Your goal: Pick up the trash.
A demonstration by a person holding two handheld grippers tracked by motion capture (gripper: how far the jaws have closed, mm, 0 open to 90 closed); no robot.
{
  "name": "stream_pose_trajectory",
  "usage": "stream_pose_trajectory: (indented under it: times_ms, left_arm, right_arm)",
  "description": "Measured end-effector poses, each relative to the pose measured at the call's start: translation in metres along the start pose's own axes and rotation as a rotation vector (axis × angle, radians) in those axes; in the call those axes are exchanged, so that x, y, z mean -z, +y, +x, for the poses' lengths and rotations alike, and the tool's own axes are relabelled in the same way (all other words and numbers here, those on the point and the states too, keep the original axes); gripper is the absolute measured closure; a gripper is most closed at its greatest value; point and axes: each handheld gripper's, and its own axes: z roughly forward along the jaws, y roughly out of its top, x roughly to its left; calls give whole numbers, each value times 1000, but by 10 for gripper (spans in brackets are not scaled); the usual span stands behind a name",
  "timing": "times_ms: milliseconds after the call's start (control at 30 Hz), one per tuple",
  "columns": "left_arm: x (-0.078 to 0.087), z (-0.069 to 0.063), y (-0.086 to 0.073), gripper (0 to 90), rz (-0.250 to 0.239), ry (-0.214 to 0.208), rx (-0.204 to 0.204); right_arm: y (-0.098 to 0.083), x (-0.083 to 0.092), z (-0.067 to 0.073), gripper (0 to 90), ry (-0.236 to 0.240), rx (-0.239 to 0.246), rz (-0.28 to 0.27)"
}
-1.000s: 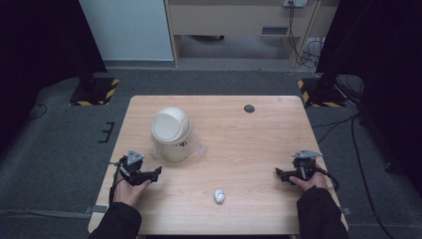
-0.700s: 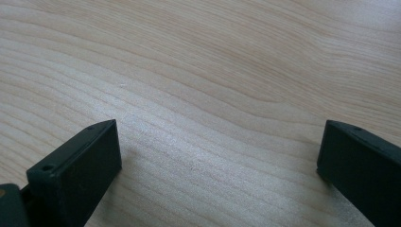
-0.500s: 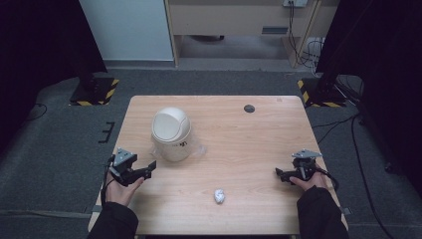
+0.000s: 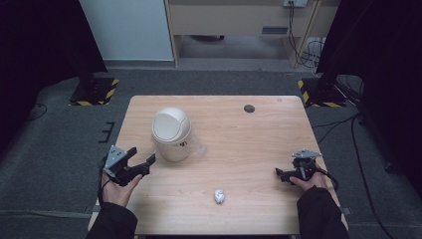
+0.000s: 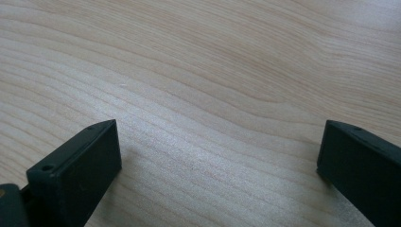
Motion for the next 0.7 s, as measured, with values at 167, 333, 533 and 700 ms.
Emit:
stream_pose_trajectory:
  times_ms: [167, 333, 533, 700]
  left_arm:
    - [5, -2, 7, 192, -73, -12, 19]
    - [8, 0, 15, 193, -120, -2, 32]
    - [5, 1, 22, 201, -133, 3, 35]
    - [0, 0, 28, 203, -134, -4, 25]
  right_arm:
    - [0, 0, 0, 7, 0, 0, 0]
    - [0, 0, 0, 7, -1, 0, 0]
    - [0, 0, 0, 6, -2, 1, 0]
    - [0, 0, 0, 6, -2, 1, 0]
